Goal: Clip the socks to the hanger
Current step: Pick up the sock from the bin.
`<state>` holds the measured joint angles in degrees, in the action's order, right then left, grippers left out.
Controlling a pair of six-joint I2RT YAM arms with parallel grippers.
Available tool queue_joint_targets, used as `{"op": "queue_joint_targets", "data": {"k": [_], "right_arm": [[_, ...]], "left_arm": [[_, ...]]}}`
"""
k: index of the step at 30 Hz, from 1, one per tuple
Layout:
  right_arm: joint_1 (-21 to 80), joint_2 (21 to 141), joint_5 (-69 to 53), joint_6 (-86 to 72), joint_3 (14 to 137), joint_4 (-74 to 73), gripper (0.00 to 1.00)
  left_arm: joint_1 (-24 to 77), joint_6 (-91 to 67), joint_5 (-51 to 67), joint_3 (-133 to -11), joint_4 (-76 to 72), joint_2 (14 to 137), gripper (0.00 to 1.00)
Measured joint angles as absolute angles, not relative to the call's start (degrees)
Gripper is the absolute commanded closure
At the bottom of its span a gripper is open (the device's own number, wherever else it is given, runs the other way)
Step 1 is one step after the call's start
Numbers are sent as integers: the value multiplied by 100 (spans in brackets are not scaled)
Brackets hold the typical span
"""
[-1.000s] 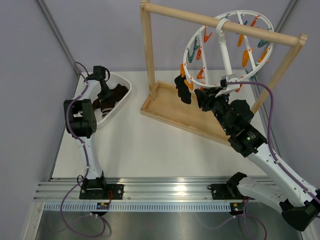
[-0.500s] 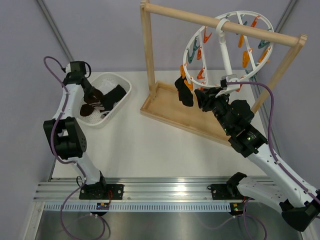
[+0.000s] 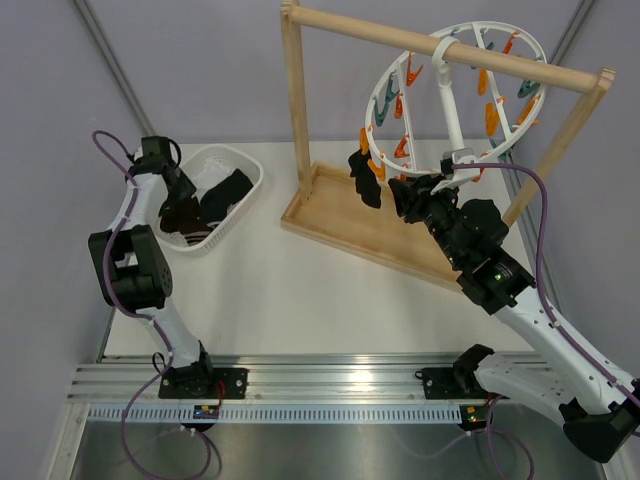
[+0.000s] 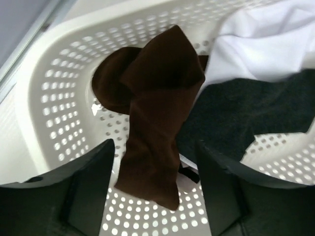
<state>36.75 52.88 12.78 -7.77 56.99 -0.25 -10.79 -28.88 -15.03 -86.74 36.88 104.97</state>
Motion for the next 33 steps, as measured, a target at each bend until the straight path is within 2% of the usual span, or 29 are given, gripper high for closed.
{"op": "queue_joint_targets", "data": {"k": [4, 13, 20, 33], "right_arm": [[3675, 5288, 1278, -777, 5699, -25, 100], [3673, 5317, 1278, -781, 5699, -23, 100], [3673, 5334, 1280, -779, 5699, -23, 100], [3673, 5354, 1280, -799, 5701, -19, 100]], "left_arm": [[-1057, -2842, -1035, -8689, 3516, 10506, 28], [-668, -2545, -517, -9408, 3288, 11268, 37], [-370, -2550, -620, -9745, 3424, 11939, 43], [-386, -2672, -939, -9942, 3634, 12304, 49]]}}
